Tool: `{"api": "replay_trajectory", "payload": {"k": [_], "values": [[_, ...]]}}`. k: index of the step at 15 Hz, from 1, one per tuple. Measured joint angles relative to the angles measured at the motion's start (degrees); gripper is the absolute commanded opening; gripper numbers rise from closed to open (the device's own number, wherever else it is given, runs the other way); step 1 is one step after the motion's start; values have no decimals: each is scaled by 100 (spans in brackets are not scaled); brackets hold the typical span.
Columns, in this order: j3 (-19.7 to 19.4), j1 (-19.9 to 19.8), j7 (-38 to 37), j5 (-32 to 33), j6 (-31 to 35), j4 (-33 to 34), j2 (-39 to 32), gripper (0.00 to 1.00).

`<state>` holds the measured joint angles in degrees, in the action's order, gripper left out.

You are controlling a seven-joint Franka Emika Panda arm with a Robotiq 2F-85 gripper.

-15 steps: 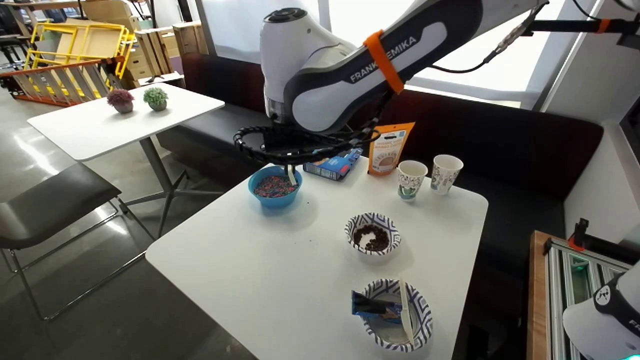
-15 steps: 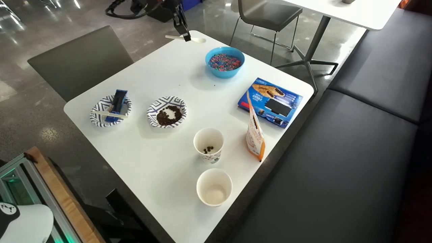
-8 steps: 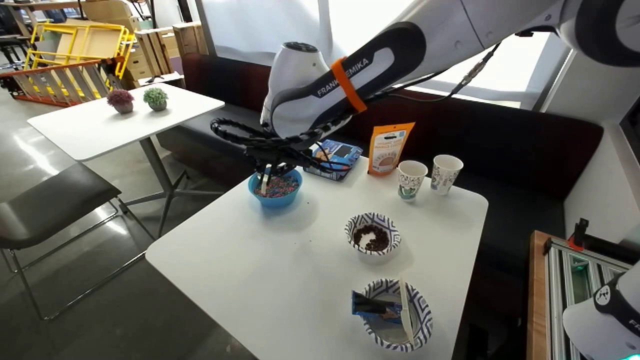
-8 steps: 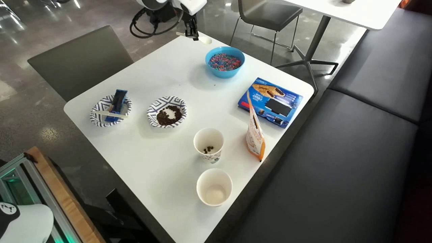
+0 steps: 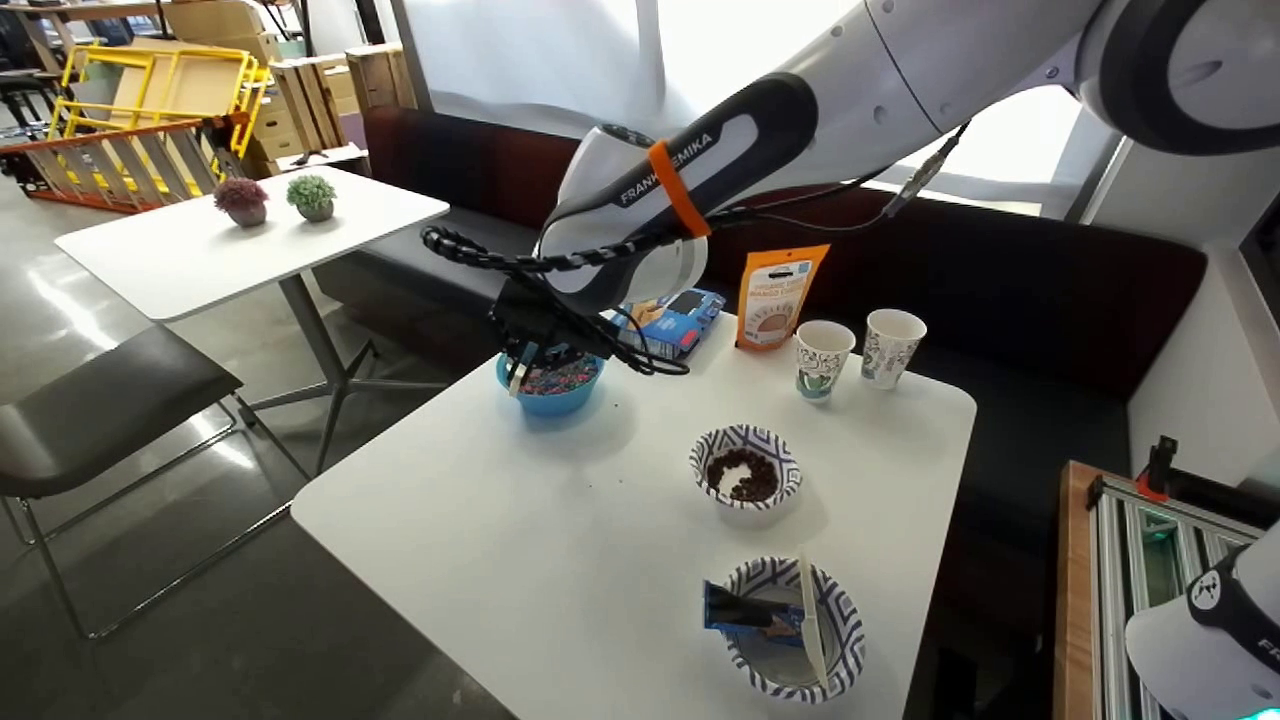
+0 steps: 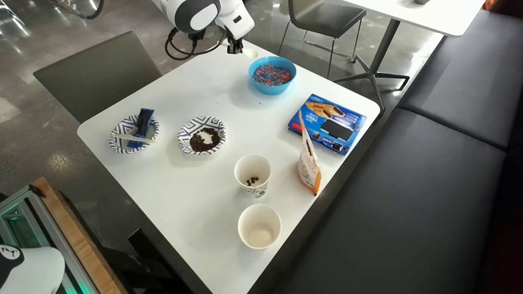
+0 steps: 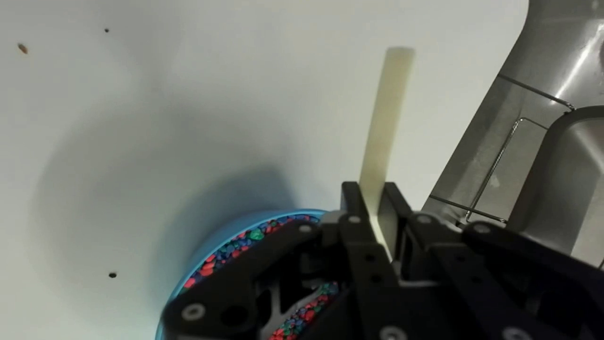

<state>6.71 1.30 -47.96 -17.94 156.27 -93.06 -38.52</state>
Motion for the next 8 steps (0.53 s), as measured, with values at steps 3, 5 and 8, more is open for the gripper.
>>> {"api": "replay_trajectory", "payload": {"k": [3, 5, 8], "values": [[-1, 2, 3, -24, 0, 4, 0, 4], [37, -58, 152, -300, 0, 12, 0, 4], [257, -356, 658, -923, 0, 12, 0, 4]]}}
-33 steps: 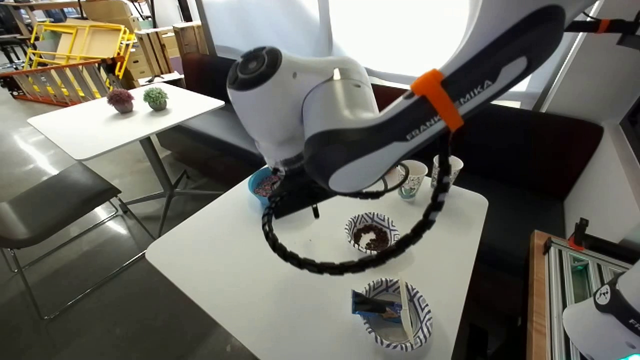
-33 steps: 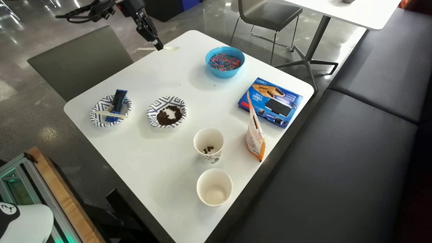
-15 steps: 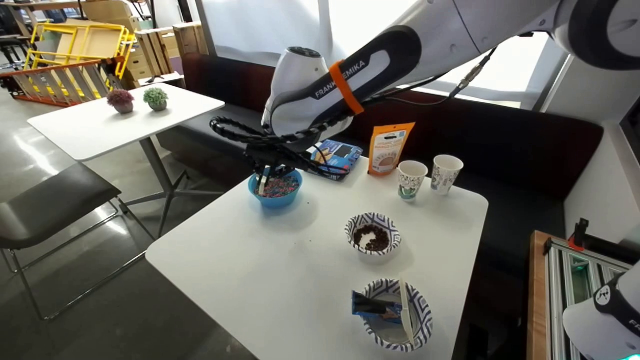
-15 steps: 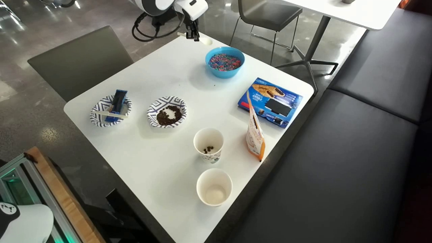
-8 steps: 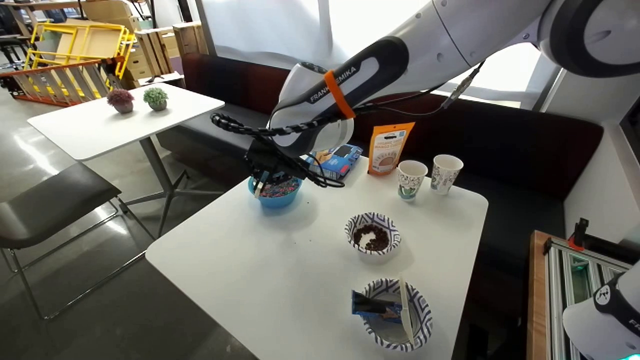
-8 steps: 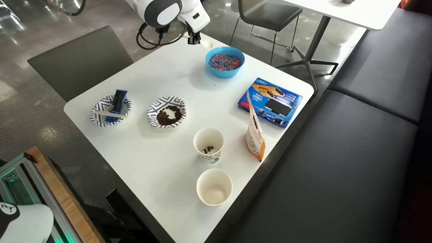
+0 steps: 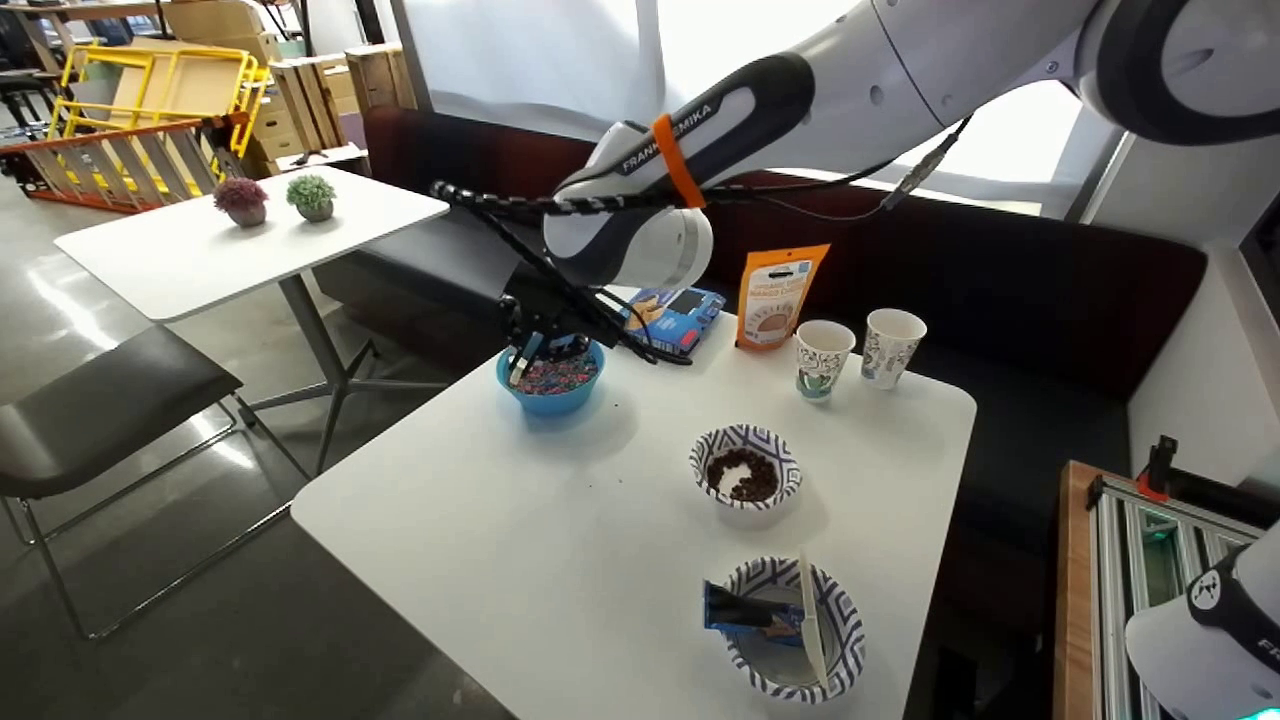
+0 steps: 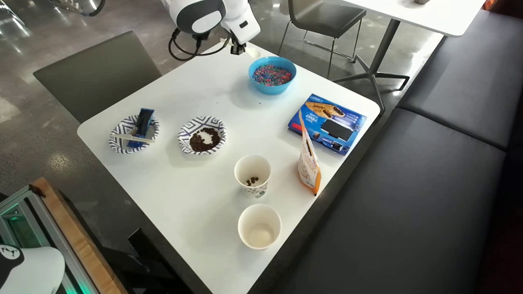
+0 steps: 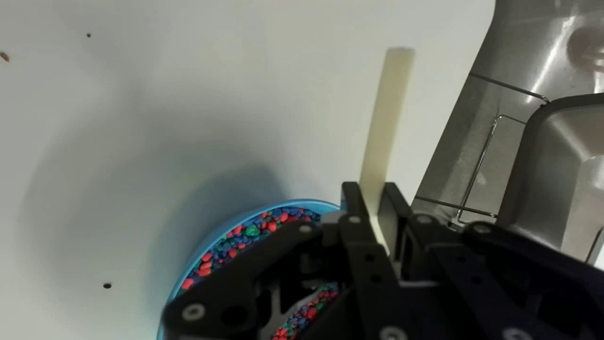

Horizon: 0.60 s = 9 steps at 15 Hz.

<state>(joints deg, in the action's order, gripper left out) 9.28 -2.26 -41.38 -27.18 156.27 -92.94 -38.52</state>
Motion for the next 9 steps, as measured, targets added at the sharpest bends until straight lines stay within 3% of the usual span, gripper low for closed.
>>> {"api": "replay_trajectory", "payload": {"k": [5, 9], "values": [[600, -703, 1338, -1465, -30, 4, -16, 4], [703, -906, 2278, -2653, -466, 87, -98, 4]]}}
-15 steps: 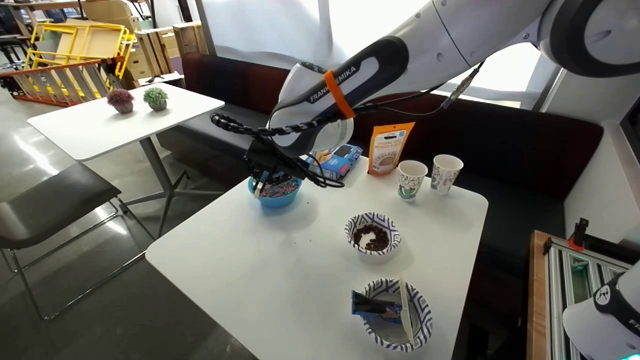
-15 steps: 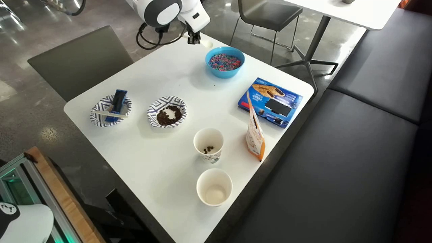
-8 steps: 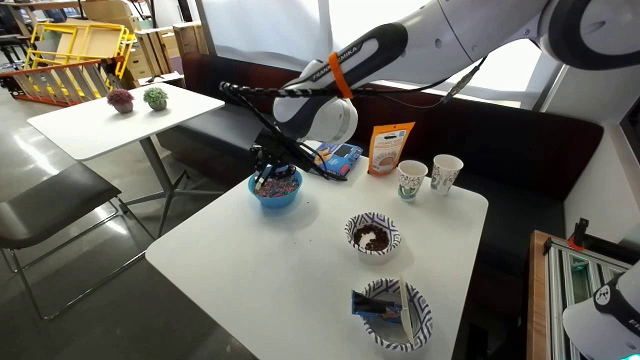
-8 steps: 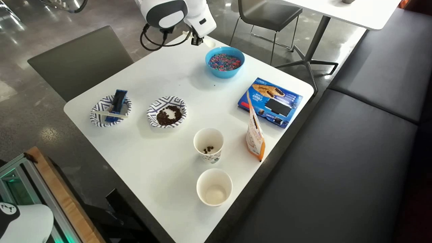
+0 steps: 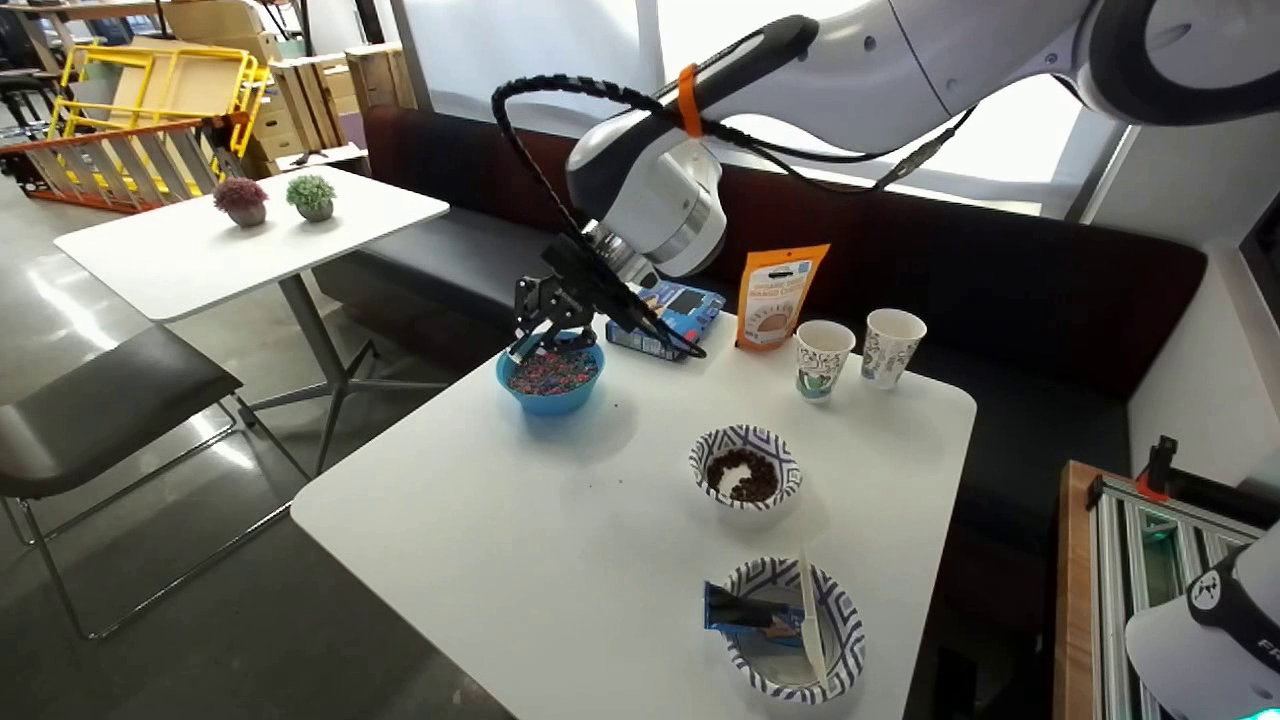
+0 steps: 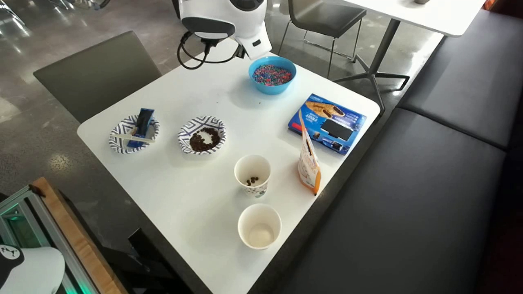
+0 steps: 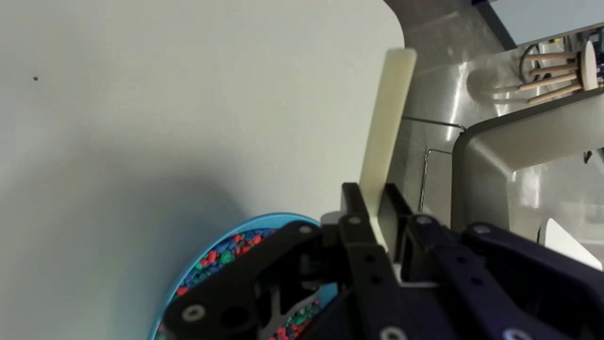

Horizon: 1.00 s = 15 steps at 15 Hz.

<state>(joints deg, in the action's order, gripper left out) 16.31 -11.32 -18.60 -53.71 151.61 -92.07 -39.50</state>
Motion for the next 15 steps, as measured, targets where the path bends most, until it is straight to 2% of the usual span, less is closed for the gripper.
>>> {"api": "replay_trajectory", "payload": {"k": [7, 15], "values": [[-359, 18, 666, -1101, -647, 232, -272, 4], [-712, 58, 868, -1486, -1406, 618, -643, 4]]}}
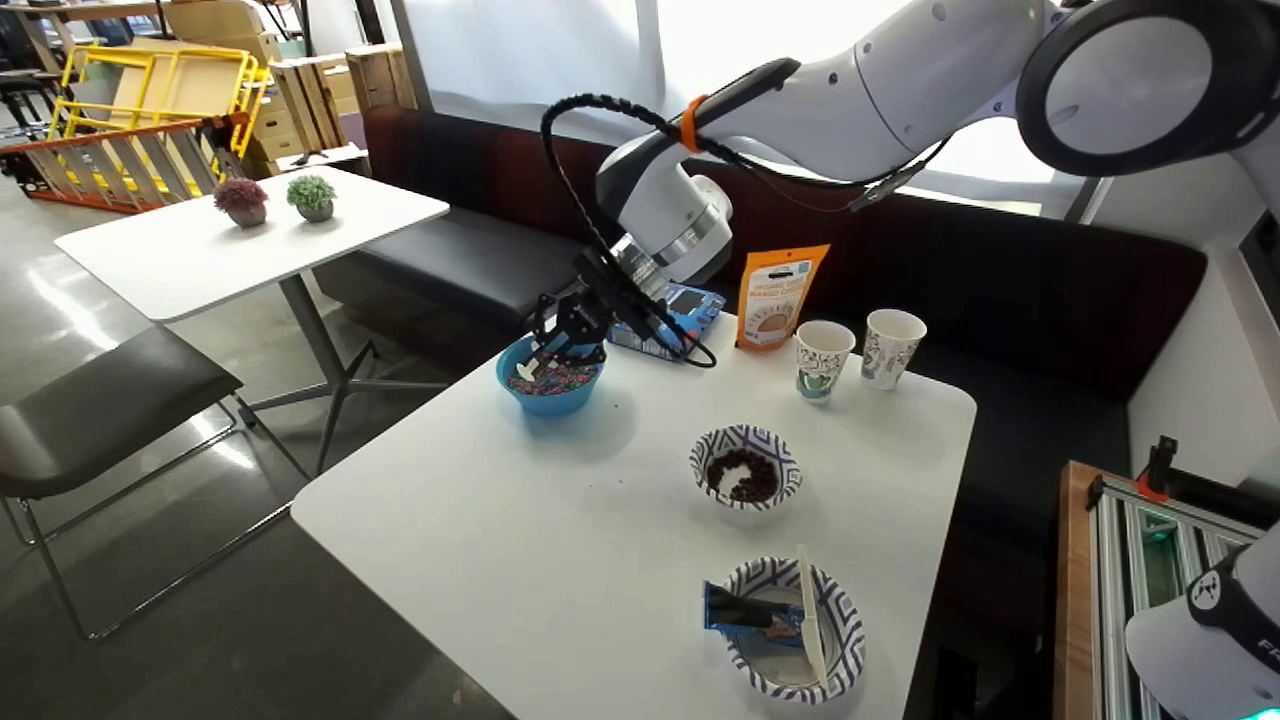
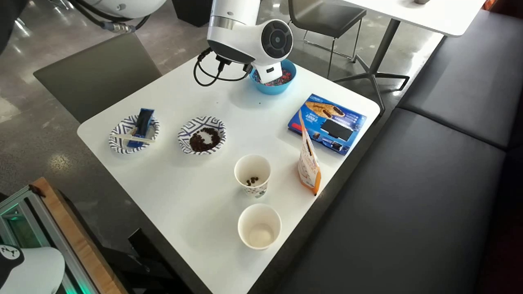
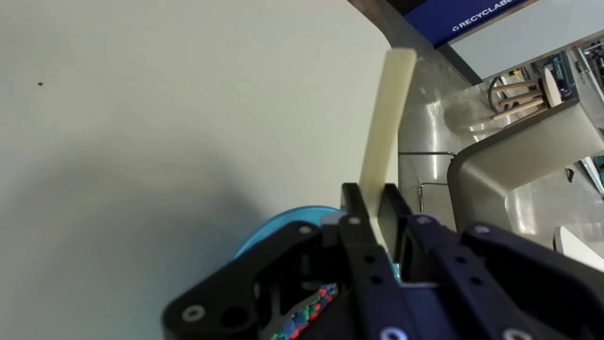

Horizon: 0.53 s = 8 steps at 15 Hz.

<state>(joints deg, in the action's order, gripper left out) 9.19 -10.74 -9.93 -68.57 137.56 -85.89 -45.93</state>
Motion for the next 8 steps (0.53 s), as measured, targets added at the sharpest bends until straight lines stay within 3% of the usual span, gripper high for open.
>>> {"api": "replay_trajectory", "payload": {"k": [8], "values": [[-160, 107, 17, -51, -70, 427, -433, 4]]}}
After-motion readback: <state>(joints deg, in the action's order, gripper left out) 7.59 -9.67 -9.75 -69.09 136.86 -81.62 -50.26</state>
